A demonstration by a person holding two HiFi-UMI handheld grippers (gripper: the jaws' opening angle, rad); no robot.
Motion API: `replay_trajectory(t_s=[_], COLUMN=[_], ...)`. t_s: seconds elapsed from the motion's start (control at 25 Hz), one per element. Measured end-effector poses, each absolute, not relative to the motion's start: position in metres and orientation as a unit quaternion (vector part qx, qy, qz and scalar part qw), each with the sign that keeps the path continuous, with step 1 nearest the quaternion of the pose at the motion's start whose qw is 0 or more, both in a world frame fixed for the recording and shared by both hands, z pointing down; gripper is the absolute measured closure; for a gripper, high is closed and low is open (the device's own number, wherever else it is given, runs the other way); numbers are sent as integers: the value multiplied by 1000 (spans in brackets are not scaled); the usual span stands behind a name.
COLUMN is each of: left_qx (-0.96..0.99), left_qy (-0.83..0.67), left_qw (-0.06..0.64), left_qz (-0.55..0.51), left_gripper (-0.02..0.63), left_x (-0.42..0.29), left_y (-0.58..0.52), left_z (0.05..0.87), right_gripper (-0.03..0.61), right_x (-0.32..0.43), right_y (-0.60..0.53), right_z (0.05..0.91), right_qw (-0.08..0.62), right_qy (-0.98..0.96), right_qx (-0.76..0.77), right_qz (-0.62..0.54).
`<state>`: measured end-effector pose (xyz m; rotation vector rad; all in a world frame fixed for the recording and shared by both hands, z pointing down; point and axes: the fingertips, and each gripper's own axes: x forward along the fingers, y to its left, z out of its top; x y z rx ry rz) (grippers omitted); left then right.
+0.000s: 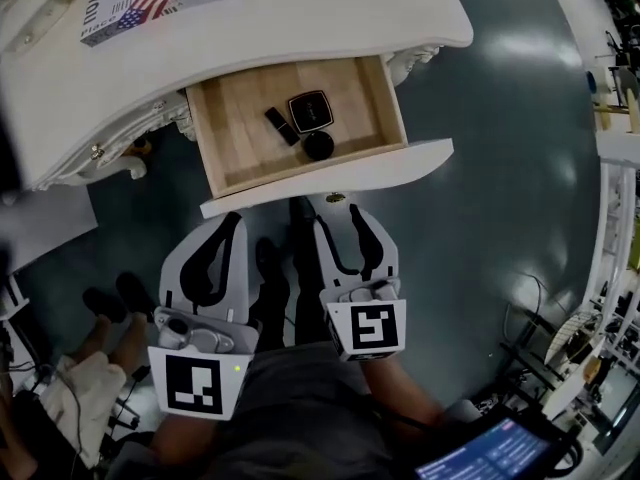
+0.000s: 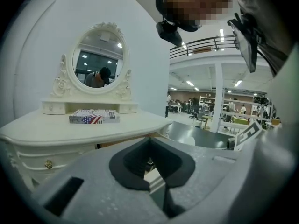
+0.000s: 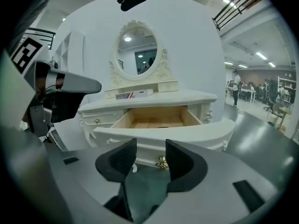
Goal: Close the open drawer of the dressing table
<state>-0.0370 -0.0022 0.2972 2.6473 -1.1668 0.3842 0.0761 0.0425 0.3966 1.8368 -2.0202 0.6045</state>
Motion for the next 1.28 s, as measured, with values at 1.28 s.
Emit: replay_trajectory(t_s=[1.28], left_qx=[876], left_qy=[-437], left_qw=[134], left_qz=[155], left_gripper=[598], left_x=[-41], left_y=[-41], left_z=[327], right_gripper=[401], right_x=[80], right_y=[0], right_z=[430], right_qw=[189], right_qy=[-738], right_qx=[604], right_qz=[233])
